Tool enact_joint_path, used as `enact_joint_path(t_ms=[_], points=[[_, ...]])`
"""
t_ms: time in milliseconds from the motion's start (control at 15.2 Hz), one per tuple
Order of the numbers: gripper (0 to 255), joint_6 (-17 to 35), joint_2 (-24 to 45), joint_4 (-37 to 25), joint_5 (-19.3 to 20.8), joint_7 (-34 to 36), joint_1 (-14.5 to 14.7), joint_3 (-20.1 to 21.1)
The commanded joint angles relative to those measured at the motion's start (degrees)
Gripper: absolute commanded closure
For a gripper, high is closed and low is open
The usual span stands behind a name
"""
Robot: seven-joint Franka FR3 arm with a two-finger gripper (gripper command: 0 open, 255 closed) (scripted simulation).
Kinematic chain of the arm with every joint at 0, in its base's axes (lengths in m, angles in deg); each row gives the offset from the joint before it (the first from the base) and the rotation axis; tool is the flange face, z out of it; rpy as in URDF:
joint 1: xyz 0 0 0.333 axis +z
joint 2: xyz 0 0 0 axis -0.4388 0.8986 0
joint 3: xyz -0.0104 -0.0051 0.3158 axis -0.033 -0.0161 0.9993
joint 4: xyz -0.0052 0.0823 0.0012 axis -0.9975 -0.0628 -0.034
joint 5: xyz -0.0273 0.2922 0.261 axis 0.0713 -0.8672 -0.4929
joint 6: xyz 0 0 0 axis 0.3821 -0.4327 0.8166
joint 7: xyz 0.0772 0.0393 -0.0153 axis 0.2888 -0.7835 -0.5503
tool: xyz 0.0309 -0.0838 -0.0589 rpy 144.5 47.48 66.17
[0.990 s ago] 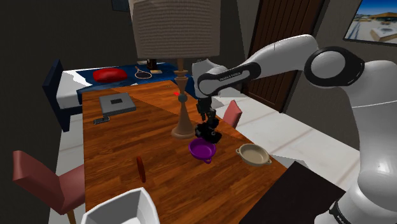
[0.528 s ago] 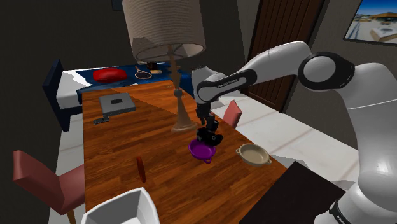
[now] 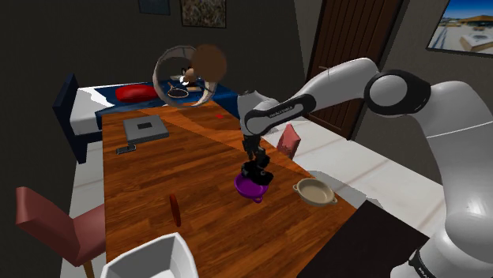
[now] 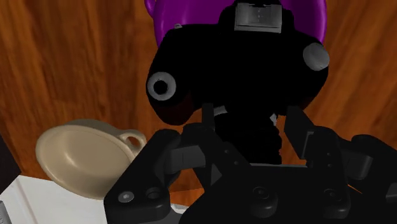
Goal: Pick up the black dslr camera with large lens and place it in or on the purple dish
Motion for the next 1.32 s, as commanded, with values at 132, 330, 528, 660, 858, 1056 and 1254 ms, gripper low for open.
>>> enact_joint_path(t_ms=[132, 330, 528, 660, 858, 1056, 1254], points=[[255, 1.76, 2.60, 0.11, 0.84, 0.68, 0.46, -0.78], [255, 1.75, 2.60, 0.11, 0.85, 0.69, 0.45, -0.76], [255, 1.75, 2.61, 0.11, 0.87, 0.70, 0.43, -0.74], [255, 1.75, 2.61, 0.11, 0.88, 0.70, 0.43, -0.73], [0, 1.46, 2.33, 0.10, 0.76, 0.63, 0.40, -0.63], [0, 1.75, 2.61, 0.11, 0.88, 0.70, 0.43, -0.73], [0, -2.31, 0.15, -1.63, -0.49, -0.12, 0.60, 0.33]])
